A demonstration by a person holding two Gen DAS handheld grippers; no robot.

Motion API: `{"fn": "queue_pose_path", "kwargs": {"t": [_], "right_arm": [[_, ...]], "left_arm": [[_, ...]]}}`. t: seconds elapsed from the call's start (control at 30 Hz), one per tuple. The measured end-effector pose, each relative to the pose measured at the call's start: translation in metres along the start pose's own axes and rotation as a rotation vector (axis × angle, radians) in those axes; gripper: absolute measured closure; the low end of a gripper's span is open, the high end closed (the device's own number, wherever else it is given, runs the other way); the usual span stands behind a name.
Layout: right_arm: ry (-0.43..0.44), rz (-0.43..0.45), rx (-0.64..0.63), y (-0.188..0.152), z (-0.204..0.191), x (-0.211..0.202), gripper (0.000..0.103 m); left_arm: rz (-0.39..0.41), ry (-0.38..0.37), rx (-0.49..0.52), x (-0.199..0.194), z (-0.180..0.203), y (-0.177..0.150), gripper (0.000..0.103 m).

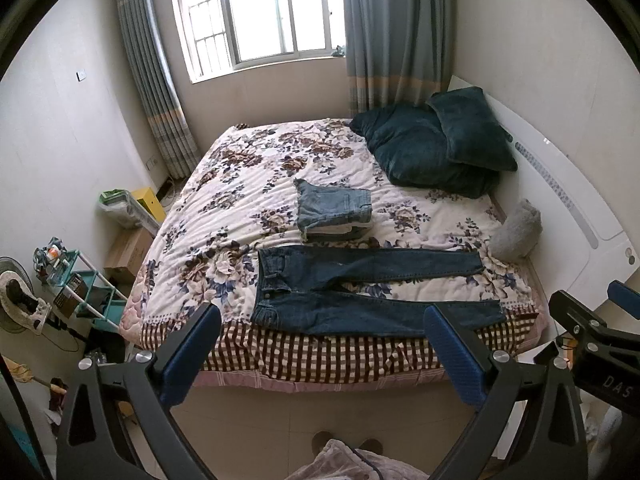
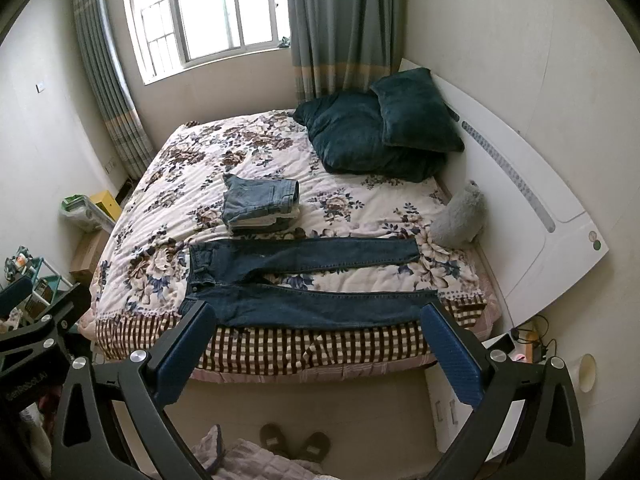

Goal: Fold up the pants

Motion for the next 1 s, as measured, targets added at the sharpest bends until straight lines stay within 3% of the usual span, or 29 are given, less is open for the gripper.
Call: {"fn": "queue_pose_path", "kwargs": {"t": [1.0], "right_arm": [[0.002,0.0,0.002,0.006,0.009,-0.004,0.0]], "left_arm": [[0.0,-0.003,-0.003,-0.002,0.006,0.0,0.0]]}}
Point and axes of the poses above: each gripper's, at about its wrist camera, not at the fingertips, and x roughly the way its jaws point, z to its right, y to its top, the point moved 4 cm from there along x, roughly the way its jaws point, and after that the axes turned 8 degrees about z, right-handed, at the moved point
